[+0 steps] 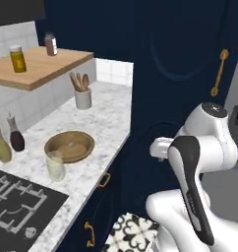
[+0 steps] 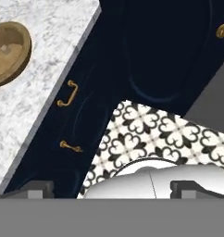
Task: Grab a lemon wedge from the fridge and one ice cube from the ice bowl, and put them in the glass of lemonade.
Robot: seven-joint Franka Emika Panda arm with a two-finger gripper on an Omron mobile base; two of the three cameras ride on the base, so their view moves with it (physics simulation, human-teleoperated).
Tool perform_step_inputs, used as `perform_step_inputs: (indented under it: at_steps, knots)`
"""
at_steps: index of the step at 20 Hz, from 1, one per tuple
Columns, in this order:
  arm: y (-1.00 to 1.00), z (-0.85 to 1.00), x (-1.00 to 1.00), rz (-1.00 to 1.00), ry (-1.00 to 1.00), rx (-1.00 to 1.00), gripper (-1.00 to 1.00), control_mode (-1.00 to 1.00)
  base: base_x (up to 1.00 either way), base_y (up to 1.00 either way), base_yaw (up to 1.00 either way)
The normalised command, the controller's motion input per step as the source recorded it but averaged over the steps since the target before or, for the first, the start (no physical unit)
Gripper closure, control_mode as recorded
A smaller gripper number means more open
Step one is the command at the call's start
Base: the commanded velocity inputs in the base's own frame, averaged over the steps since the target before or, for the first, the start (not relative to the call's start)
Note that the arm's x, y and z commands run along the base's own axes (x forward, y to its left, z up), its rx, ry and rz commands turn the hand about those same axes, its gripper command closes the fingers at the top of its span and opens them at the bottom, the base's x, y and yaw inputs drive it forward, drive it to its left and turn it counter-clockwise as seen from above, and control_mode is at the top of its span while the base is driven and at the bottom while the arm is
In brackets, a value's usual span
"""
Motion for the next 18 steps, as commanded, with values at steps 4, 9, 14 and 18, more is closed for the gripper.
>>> perform_step_inputs:
  at_steps: [4,9,14,18]
  knots:
    - [0.0,0.0,0.0,0.0,0.0,0.0,-1.0,1.0,-0.24,-0.77,-0.63]
    - [0.0,0.0,0.0,0.0,0.0,0.0,-1.0,1.0,-0.34,-0.91,-0.49]
    - [0.0,0.0,0.0,0.0,0.0,0.0,-1.0,1.0,-0.22,-0.91,-0.38]
    - [0.0,0.0,0.0,0.0,0.0,0.0,-1.0,1.0,0.1,-0.36,-0.46]
